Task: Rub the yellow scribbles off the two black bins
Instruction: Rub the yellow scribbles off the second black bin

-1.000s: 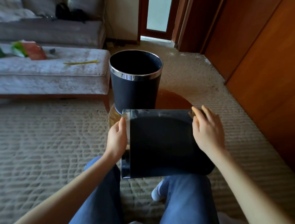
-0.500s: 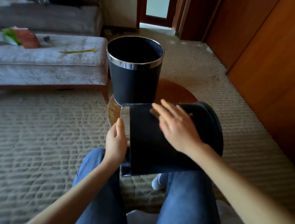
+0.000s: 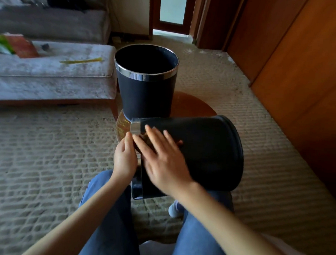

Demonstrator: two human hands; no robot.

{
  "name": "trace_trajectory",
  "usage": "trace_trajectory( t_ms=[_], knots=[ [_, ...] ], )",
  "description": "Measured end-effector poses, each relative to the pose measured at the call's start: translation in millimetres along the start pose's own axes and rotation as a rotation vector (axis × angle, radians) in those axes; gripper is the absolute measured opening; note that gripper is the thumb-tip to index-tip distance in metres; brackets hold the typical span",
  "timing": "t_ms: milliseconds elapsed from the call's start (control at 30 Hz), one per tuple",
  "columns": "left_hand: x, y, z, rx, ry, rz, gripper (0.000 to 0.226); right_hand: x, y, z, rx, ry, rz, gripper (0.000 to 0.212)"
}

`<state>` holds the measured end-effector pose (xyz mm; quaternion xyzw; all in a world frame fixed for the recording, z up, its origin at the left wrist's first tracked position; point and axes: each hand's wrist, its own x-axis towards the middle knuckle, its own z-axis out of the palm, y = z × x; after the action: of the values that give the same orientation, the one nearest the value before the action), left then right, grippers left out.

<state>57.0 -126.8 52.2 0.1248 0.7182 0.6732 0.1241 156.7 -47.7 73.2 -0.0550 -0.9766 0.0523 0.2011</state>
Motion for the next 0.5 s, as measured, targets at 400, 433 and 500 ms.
trace_trajectory(
  t_ms=[400,433,500],
  knots=[
    [96,14,10,-0.061,-0.121,-0.515,0.025,-110,135,-44,-0.139,0.105,0.350,0.050],
    [107,11,12,-0.011,-0.113,-0.514,0.032,-108,135,-45,-0.128,0.109,0.358,0.049],
    [111,10,17,0.035,-0.049,-0.452,0.045,-105,135,-45,-0.115,0.126,0.363,0.048]
  ],
)
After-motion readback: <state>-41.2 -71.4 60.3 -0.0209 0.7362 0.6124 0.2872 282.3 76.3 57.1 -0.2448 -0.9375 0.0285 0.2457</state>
